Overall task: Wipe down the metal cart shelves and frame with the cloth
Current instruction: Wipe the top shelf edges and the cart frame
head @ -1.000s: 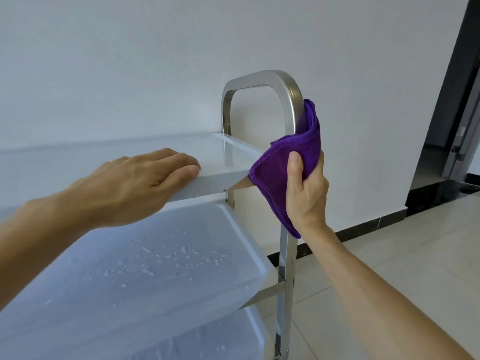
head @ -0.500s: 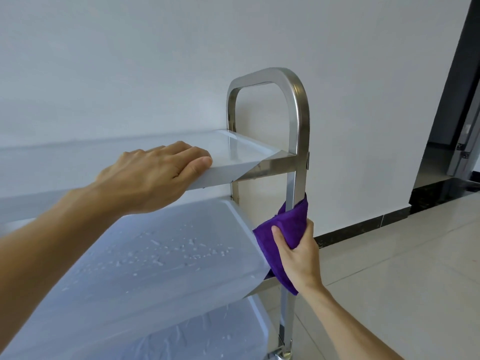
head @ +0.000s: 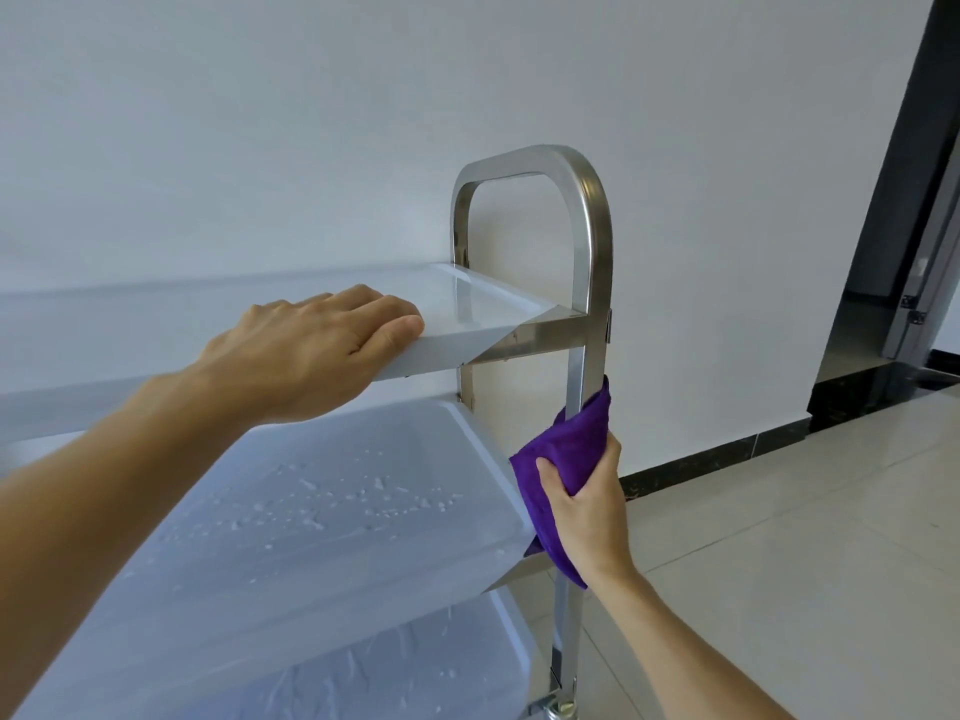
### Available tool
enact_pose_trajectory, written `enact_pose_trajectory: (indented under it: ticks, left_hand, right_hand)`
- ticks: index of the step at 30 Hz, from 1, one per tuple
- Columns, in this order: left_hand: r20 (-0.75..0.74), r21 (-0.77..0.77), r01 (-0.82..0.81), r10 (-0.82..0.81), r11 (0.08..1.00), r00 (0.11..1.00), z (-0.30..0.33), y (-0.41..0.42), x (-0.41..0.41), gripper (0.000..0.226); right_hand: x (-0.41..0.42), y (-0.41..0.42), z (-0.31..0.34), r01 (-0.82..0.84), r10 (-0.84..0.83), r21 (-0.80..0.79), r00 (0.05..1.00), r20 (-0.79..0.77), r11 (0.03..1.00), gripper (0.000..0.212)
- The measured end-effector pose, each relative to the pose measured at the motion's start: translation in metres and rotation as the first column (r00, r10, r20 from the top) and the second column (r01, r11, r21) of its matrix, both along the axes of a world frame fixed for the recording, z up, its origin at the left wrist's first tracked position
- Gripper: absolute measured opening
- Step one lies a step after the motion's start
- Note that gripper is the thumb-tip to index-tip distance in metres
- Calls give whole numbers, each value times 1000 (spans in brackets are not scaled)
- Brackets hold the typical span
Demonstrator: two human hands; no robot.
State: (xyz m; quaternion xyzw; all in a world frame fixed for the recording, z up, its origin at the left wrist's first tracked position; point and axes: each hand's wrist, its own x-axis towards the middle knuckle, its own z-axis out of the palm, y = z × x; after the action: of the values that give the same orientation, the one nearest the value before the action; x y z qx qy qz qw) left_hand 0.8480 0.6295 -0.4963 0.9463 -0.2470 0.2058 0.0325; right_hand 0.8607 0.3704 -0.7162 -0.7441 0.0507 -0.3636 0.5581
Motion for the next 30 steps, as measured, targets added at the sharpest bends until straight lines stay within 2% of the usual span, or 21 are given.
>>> enact_pose_trajectory:
  ticks: [2,4,8,10,11,12,13,14,15,16,20,24,25,30]
  left_hand:
    - [-16,0,-6,6,1000,1000,1,-1,-2,51]
    - [-29,-7,-9,9,1000,1000,1,-1,-3,49]
    - [-37,-7,-6,6,1000,999,1,-1,-3,49]
    - [-42,-11,-5,5,1000,999,1,0,-3,50]
    - [-44,-16,-4,4,1000,999,1,0,-3,50]
    - [-49,-25,-5,3,1000,999,1,0,-2,51]
    - [-57,-39,-7,5,999,998,1,1,-3,50]
    - [-69,-63,-12,7,998,998,1,1,-3,48]
    - [-83,-94,-19,11,995,997,2,1,-3,46]
    - [-97,-131,-30,17,991,995,2,1,-4,44]
    - [-92,-237,-59,38,970,995,1,2,-10,40]
    - [247,-138,-52,85,989,965,-6,21,-28,46]
    - [289,-137,-80,117,987,950,-8,34,-35,48]
    - [332,-190,-259,310,947,891,-26,109,-61,47]
  right_hand:
    - [-8,-4,-2,-38,38,-17,999,-22,999,66]
    - [-16,-5,13,-6,7,-73,1000,13,997,70]
    - [-28,-5,70,93,-57,-168,976,209,981,73]
    - [-35,-2,104,181,-90,-267,943,321,946,76]
    - [-36,-2,120,265,-112,-378,918,379,887,79]
    - [-37,-1,134,365,-135,-518,893,428,774,81]
    - [-36,-1,144,449,-143,-653,873,466,610,81]
    - [-34,1,151,488,-139,-753,866,480,441,78]
    - [-31,2,155,489,-129,-812,871,473,319,73]
    - [-28,3,157,477,-120,-840,879,462,259,67]
    - [-16,8,154,529,-126,-808,848,515,258,51]
    - [-12,8,154,558,-133,-792,829,543,248,53]
    - [-11,8,154,566,-129,-787,824,552,246,53]
    - [-11,16,149,591,-166,-767,807,567,248,47]
